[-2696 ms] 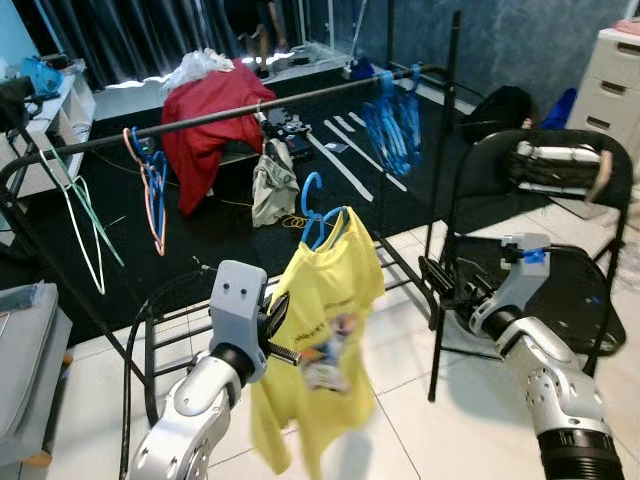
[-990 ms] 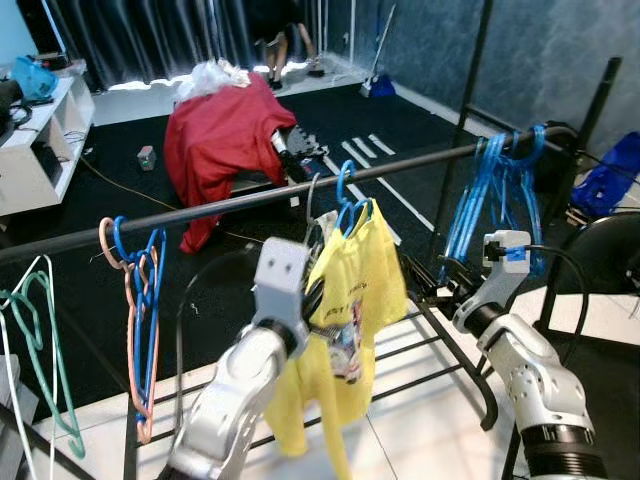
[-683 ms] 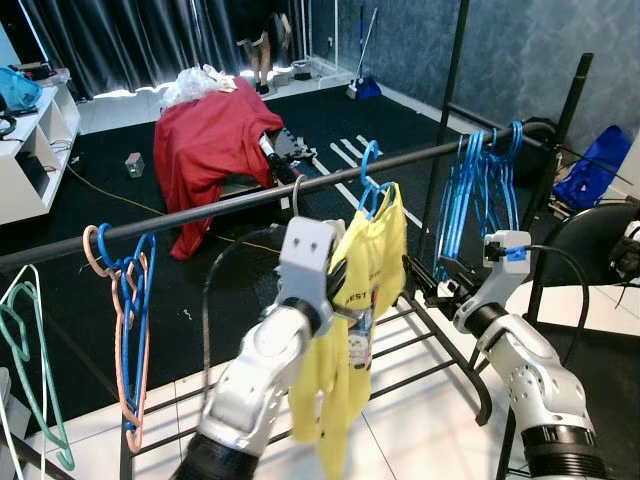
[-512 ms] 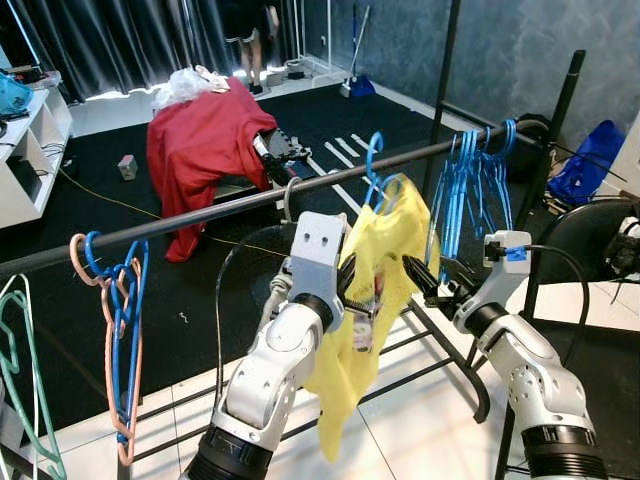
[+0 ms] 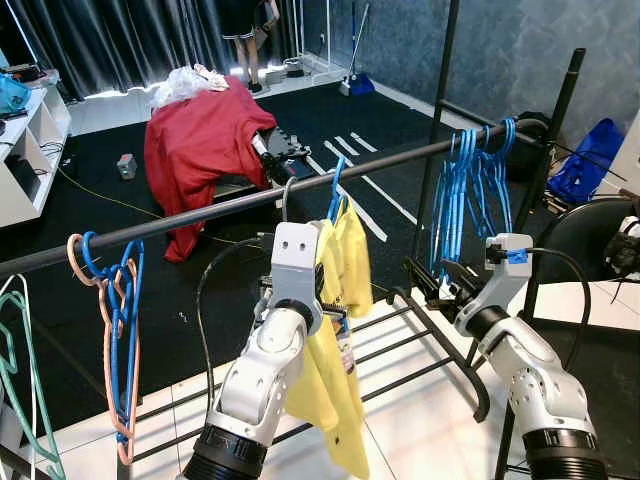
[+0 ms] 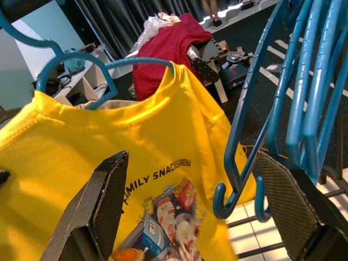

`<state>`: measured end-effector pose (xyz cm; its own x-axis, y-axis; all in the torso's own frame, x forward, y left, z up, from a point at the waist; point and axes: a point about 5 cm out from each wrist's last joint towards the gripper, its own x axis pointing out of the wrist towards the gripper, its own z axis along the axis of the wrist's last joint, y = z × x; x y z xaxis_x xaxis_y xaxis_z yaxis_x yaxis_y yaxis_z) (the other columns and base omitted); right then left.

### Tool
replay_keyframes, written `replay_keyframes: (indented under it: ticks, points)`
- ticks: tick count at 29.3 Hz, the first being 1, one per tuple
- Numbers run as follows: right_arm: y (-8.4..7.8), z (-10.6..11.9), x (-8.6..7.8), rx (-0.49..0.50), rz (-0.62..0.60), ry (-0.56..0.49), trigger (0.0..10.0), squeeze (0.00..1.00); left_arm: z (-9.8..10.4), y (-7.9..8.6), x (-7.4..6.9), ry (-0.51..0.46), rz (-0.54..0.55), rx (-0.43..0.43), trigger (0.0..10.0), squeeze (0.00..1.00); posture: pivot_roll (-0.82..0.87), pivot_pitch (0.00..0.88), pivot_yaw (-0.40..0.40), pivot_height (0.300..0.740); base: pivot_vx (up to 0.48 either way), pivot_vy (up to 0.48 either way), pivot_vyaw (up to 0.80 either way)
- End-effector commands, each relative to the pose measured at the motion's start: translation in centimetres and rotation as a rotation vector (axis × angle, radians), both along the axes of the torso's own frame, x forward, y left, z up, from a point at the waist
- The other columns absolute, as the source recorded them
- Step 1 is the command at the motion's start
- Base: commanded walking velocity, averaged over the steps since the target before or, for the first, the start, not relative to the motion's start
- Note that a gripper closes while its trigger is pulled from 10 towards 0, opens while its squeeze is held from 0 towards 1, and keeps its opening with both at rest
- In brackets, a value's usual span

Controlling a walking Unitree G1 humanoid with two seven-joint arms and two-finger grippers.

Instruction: Hang hanger

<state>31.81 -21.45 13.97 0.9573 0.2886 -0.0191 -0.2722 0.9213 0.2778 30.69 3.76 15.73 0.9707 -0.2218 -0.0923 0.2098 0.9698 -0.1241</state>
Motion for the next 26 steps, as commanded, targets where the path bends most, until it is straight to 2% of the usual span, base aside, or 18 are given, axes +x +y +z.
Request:
replay_keyframes:
  ticks: [1,5,6,7,9,10,11,15,19,22,26]
  points:
    - [0.3,0.0,-0.1,0.002,0.006,0.001,10.0,0.0,-0.8,-1.1,-0.9,0.068,-0.024,-0.03,10.0,0.0,-0.14,0.013,0.077,0.74,0.0,0.0,0.0]
    - [0.3,0.1,-0.1,0.003,0.005,0.003,10.0,0.0,-1.6,-1.7,-1.6,0.125,-0.085,-0.015,10.0,0.0,-0.14,0.013,0.077,0.74,0.0,0.0,0.0]
    - [0.3,0.0,0.0,0.002,0.005,0.004,10.0,0.0,-2.0,-1.9,-2.3,0.148,-0.124,-0.001,10.0,0.01,-0.15,0.015,0.073,0.74,0.0,0.0,0.0]
    - [0.3,0.0,0.0,0.002,0.006,0.005,10.0,0.0,-2.4,-1.9,-2.8,0.167,-0.147,0.003,10.0,0.13,-0.15,0.015,0.073,0.74,0.0,0.0,0.0]
    - [0.3,0.0,0.0,0.002,0.006,0.006,10.0,0.0,-2.6,-1.8,-3.2,0.179,-0.163,0.005,10.0,0.16,-0.15,0.015,0.073,0.74,0.0,0.0,0.0]
    - [0.3,0.0,0.0,0.001,0.006,0.006,10.0,0.0,-2.8,-1.8,-3.5,0.19,-0.181,0.006,10.0,0.4,-0.16,0.015,0.072,0.74,0.0,0.0,0.0]
    - [0.2,0.0,0.0,0.0,0.006,0.007,10.0,0.0,-2.8,-1.7,-3.7,0.189,-0.21,-0.004,10.0,1.0,-0.15,0.014,0.071,0.74,0.0,0.0,0.0]
    - [0.2,0.0,0.0,-0.002,0.007,0.009,10.0,0.0,-2.3,-1.4,-4.2,0.167,-0.287,-0.014,10.0,1.0,-0.15,0.014,0.071,0.74,0.0,0.0,0.0]
    - [0.2,0.0,0.0,-0.003,0.007,0.01,10.0,0.0,-2.2,-1.2,-4.3,0.161,-0.302,-0.01,10.0,1.0,-0.15,0.009,0.07,0.74,0.0,0.0,0.0]
    - [0.2,-0.1,0.0,-0.006,0.009,0.013,10.0,0.0,-1.4,0.9,-4.6,0.098,-0.4,0.01,10.0,1.0,-0.15,0.004,0.07,0.74,0.0,0.0,0.0]
    - [0.2,-0.1,0.0,-0.007,0.01,0.014,10.0,0.0,-1.2,1.6,-4.8,0.095,-0.42,0.011,10.0,1.0,-0.15,0.004,0.07,0.74,0.0,0.0,0.0]
